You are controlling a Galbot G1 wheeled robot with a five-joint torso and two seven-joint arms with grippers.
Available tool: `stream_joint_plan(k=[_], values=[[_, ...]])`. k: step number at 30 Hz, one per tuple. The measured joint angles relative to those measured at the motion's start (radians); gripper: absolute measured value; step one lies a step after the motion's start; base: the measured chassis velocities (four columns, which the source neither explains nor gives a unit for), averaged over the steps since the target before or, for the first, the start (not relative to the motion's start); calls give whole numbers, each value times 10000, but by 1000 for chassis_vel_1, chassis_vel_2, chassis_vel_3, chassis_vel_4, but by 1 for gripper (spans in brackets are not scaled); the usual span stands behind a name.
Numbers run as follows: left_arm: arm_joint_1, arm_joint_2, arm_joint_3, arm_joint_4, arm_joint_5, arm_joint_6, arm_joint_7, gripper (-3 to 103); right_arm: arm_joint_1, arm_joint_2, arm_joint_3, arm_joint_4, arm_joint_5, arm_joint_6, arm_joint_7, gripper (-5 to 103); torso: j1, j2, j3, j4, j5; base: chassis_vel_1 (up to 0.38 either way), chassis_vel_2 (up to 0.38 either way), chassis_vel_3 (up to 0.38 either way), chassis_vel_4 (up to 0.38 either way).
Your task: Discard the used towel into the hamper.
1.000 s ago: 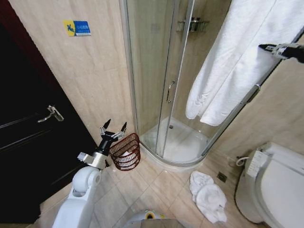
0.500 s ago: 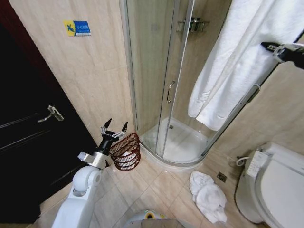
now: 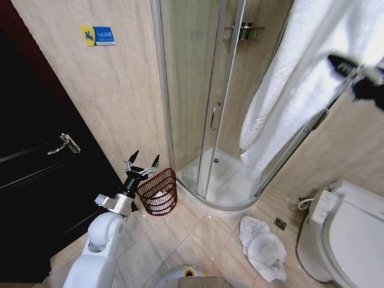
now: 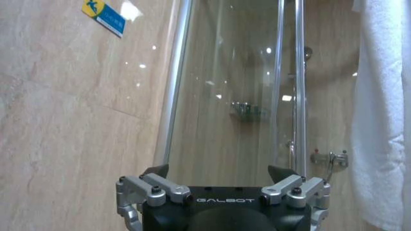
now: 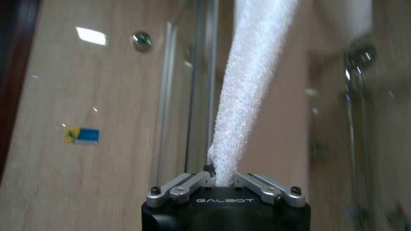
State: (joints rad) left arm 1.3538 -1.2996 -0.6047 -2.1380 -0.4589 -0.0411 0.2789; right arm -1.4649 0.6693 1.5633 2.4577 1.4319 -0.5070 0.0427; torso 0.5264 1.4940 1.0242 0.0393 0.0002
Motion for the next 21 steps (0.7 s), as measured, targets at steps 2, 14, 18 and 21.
stream_joint_plan(k=[2, 14, 18, 21], values=[[7, 2, 0, 0, 2, -5, -3, 100, -238, 369, 1, 149, -168, -26, -79, 2, 0, 0, 0, -1, -3, 0, 0, 0, 0], [-81, 39, 147, 148, -40, -130, 79, 100, -1676, 3776, -269, 484, -2296, 13, -1123, 2, 0, 0, 1, -3, -3, 0, 0, 0, 0], [-123, 66, 173, 241, -108, -182, 145, 100, -1579, 4373, -178, 465, -2796, 196, -1367, 2, 0, -1, 1, -1, -3, 0, 0, 0, 0], [-124, 74, 172, 282, -159, -225, 206, 100, -1586, 4756, -140, 455, -3046, 235, -1613, 2, 2, -1, 1, 0, -2, 0, 0, 0, 0]])
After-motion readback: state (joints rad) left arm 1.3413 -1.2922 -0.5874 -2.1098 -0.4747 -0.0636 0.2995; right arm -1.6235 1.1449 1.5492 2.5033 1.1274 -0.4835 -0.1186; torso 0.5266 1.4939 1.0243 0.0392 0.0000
